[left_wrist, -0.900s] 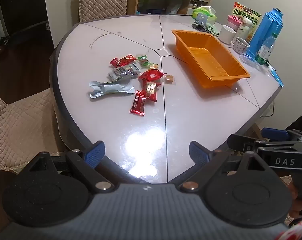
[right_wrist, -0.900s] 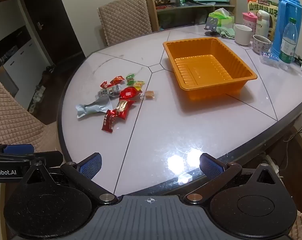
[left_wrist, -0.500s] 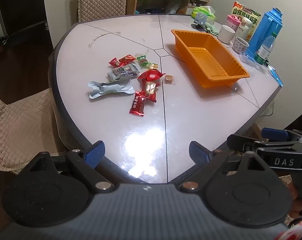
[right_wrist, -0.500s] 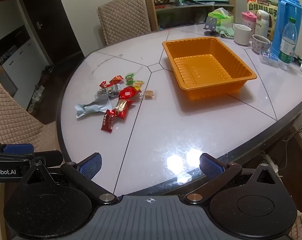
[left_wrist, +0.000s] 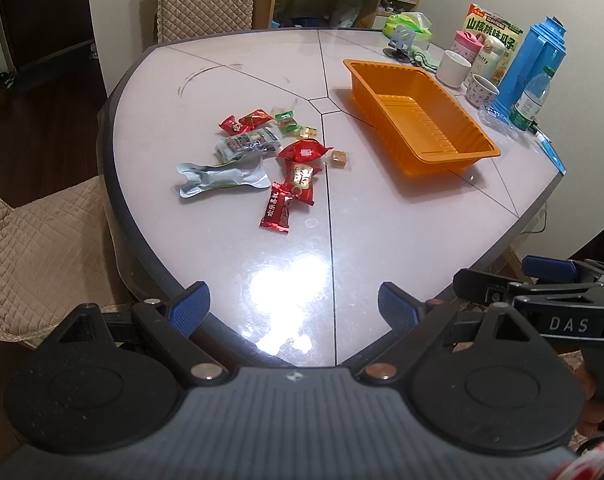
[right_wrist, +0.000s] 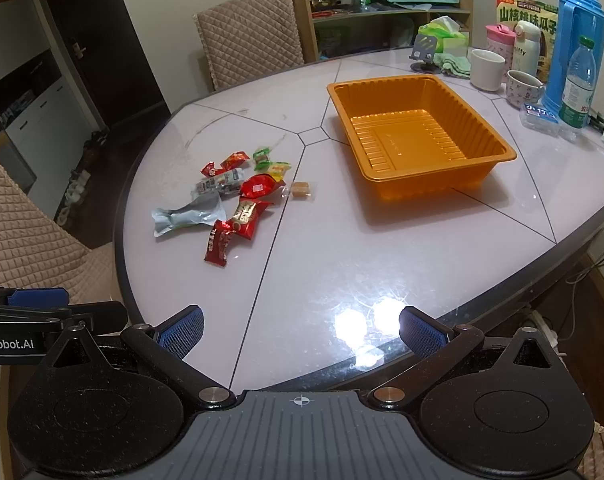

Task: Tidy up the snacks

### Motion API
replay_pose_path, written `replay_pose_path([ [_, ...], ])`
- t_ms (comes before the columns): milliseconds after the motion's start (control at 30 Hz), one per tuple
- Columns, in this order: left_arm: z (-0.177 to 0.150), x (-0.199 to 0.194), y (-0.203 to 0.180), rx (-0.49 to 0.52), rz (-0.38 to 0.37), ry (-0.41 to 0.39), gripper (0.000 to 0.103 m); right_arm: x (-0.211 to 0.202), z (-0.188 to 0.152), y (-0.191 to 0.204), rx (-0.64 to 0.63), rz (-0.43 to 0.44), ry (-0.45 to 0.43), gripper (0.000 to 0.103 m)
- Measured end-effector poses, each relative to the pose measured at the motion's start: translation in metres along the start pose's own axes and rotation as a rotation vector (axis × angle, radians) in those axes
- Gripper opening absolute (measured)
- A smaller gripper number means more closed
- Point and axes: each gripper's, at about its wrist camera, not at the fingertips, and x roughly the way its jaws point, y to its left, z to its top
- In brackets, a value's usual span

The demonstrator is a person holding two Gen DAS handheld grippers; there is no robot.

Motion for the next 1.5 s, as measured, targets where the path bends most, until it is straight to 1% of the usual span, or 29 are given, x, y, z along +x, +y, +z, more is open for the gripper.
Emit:
replay_pose_path([
  [1300,0.004,-0.001,0.001,-0.003,-0.004,0.002,0.090,0.002,0.001,0.003,-0.002,-0.002,0.001,0.103],
  [1500,0.006,-0.001,0.002,-0.006,-0.002,-0.003,0.090,0.001,0.002,0.010,-0.008,-0.002,-0.001,0.103],
])
